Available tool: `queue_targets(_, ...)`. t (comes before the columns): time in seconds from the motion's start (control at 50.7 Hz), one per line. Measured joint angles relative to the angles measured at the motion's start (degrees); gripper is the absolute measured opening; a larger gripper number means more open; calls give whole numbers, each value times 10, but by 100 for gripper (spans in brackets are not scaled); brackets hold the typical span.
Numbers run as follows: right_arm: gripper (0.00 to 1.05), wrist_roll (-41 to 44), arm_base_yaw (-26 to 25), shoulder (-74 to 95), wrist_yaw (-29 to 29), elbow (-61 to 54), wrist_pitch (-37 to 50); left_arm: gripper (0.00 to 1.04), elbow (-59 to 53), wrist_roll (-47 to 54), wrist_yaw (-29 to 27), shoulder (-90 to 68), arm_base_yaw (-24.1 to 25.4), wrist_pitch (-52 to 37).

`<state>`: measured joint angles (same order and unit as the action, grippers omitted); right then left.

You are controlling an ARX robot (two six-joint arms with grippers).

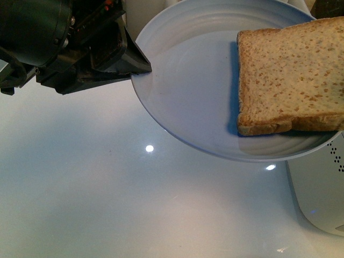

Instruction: Left arm holds plate, right arm toasts bread

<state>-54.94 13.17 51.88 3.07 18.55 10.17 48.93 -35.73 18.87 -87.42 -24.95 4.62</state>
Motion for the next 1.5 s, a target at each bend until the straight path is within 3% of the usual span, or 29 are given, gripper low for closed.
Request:
queue_targets(0.611,6,-7,19,-19,10,3,-8,3,0,0,0,0,0,0)
queue_targets(0.828,4,21,19,-57,9,32,-37,3,0,-1,1,0,0,0)
queue_targets(0.966,4,82,-7,-98,-9,96,-89,3,0,-2,2,0,0,0)
queue_targets(1.261,4,316,-73,-104,-108,201,-189,3,0,-2,2,0,0,0)
queue_targets(1.498,4,455,-106,-45,-141,158,-149,3,0,-2,2,0,0,0)
